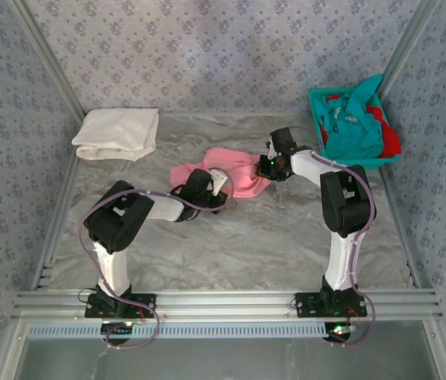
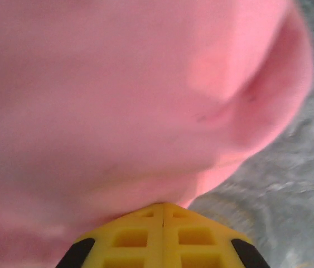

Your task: Fold and stack the t-shirts

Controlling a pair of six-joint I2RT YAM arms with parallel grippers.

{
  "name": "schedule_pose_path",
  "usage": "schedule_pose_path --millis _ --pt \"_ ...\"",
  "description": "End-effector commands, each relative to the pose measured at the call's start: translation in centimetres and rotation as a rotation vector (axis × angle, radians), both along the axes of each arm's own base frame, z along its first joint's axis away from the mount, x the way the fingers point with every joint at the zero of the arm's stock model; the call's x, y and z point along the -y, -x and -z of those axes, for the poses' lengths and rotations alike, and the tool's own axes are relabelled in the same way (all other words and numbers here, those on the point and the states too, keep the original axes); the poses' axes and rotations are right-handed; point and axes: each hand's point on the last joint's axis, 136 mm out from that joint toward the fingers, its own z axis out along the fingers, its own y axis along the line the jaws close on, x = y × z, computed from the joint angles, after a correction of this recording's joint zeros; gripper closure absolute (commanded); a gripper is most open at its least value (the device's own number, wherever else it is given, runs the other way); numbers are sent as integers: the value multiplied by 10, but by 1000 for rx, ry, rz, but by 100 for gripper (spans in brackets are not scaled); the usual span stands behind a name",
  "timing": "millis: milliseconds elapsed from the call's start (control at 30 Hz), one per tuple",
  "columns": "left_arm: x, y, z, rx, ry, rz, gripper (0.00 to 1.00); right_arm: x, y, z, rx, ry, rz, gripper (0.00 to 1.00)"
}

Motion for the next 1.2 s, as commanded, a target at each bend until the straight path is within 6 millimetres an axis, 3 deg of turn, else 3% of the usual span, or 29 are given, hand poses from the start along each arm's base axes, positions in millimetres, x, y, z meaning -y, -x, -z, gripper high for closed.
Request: schedule_pose_path --millis 0,67,200,300,367,433,533,633,700,767,867,933,1000,1100,1167 --pt "-17 -6 -50 120 22 -66 100 -5 5 -32 56 -49 -26 95" --pt "-26 -3 -75 168 27 -84 100 -8 9 -57 96 -67 -42 100" --pt "-44 6 -121 270 63 -112 100 -14 18 -102 174 -110 -76 100" --pt "-43 12 -136 286 79 -65 100 -13 25 -121 210 -133 -66 100" --pt "-36 13 -129 255 52 -29 97 -10 26 -121 190 -180 -24 100" --pt "-27 15 -116 229 35 12 64 -9 24 -118 173 -240 25 95" --pt "-5 22 -95 215 28 87 54 3 22 -99 133 -189 98 95" --pt "19 27 -72 193 -11 156 49 14 14 -94 117 -236 178 100" --pt "34 25 -61 162 -12 179 39 17 16 -84 88 -265 201 100" --pt "51 24 -57 150 5 209 37 10 15 -91 100 -285 183 100" --pt "68 15 -44 176 -2 213 22 -2 20 -102 111 -303 151 100" --pt "74 3 -29 162 -27 190 22 -7 19 -117 140 -352 157 100" --pt "72 -9 -19 169 -58 140 28 -8 21 -127 156 -378 162 100" --pt "60 -21 -10 193 -99 70 55 -8 27 -142 175 -396 157 100" --pt "49 -25 -12 205 -118 29 88 -5 29 -149 196 -380 157 100"
